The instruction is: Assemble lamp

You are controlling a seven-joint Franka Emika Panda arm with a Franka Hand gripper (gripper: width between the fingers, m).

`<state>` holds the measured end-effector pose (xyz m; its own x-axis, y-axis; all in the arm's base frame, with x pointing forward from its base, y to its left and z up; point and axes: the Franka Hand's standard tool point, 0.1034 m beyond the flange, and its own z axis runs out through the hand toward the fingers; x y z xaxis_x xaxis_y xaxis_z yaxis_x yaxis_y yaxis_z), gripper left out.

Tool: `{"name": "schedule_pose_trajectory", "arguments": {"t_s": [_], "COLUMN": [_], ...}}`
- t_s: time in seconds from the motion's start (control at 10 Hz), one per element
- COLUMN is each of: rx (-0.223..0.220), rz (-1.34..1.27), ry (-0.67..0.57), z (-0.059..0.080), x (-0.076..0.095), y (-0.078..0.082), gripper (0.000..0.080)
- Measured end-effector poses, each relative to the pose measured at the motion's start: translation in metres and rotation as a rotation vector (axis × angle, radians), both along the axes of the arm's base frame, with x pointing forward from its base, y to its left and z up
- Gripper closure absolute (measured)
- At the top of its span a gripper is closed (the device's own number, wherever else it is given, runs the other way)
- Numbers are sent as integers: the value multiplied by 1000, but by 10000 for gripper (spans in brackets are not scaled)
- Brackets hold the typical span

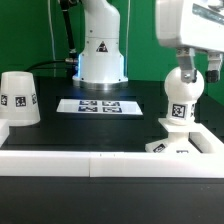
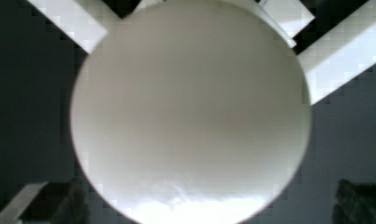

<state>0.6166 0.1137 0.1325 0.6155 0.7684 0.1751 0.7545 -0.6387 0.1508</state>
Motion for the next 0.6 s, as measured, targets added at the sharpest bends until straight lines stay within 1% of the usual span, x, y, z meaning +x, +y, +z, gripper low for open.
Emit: {"name": "schedule_pose_trajectory", "arguments": {"t_s": [0.1,0.2,0.3,0.4,0.6], "rx": [-22,-35,-73,-104,-168], "rz": [71,110,229,332,520], "ry": [-2,-2,-5,-4,-2], "z": [-1,-1,-2,-4,-7], "x": [-2,-2,-2,0,0], "y": [2,2,-5,-17,-30], "gripper": [101,101,101,101,101]}}
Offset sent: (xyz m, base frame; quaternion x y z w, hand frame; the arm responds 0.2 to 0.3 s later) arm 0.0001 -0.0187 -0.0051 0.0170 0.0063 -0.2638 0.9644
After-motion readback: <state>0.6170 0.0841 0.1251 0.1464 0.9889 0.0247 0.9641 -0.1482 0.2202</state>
